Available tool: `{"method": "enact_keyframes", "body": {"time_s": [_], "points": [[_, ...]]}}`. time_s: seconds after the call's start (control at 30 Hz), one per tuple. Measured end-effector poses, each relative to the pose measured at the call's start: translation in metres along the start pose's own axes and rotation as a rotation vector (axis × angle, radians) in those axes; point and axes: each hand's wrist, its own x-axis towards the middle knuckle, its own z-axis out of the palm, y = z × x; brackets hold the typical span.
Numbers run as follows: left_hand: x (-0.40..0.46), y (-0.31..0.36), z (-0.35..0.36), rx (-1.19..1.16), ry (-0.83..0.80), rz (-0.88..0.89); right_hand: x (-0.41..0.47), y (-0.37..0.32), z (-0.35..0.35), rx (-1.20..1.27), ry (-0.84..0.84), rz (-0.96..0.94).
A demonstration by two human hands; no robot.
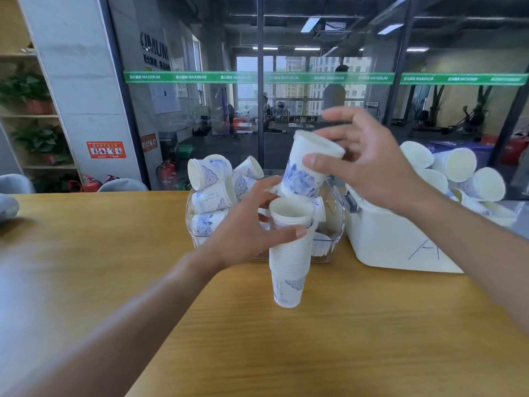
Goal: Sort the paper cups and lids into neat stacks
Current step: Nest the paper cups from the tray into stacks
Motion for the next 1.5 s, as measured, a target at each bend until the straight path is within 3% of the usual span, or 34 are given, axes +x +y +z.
{"method": "enact_keyframes", "body": {"time_s": [0.3,0.63,0.93,1.23,1.5], "points": [[-0.033,-0.036,0.033,-0.131,-0.013,-0.125,-0.037,0.033,0.026,-0.106,-0.167,0.071],[-0.05,-0.066,0.055,-0.158,-0.018,-0.191,-0.086,0.075,0.059,0.064,-0.188,0.23],[-0.084,-0.088,-0.01,-0.035,0.121,-0.26,-0.106,0.099,0.102,0.043,-0.219,0.333],[-0.125,-0.115,-0.092,0.1,0.302,-0.375,-0.098,0.095,0.137,0.039,-0.242,0.308],[-0.149,-0.122,-0.124,0.165,0.405,-0.46,-0.088,0.089,0.156,0.032,-0.265,0.284]]}}
